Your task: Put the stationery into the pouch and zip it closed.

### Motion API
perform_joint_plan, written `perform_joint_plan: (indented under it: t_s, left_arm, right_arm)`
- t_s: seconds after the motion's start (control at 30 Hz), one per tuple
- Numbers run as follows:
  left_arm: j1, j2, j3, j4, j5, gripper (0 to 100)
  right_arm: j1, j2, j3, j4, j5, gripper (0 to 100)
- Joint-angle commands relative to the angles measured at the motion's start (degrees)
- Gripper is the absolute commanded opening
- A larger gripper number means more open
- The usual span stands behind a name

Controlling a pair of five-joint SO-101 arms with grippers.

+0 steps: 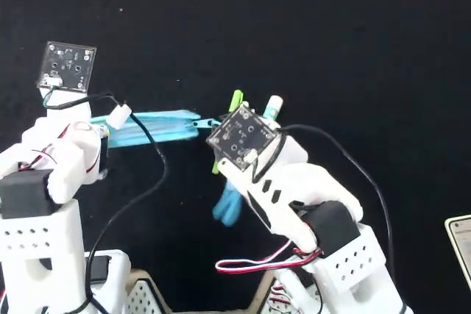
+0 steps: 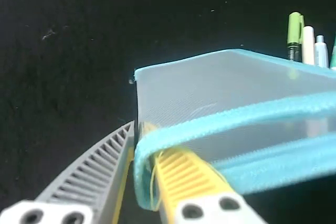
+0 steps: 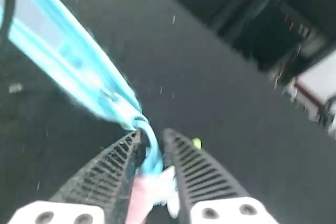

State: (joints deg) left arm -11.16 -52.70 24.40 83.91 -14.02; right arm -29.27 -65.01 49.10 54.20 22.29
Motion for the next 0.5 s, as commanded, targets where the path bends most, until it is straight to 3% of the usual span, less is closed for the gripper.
perform_joint_plan:
  t_s: [0.0,0.23,0.47]
  left_arm:
    - [-0.66,-0.18,1.45,-1.85,-0.09,3]
    - [-1.10,-0.26,6.02,-6.33,0.26,3]
    - [-1.19,-0.26,13.93,-11.52,6.77,3]
  right_arm:
    - [0.62,0.13,-8.13,10.02,-5.80,18.5]
    - [1.32,0.22,-24.84,22.68,-7.21,18.7]
    - [16.35,9.71,-24.40,20.75,-21.71,14.0]
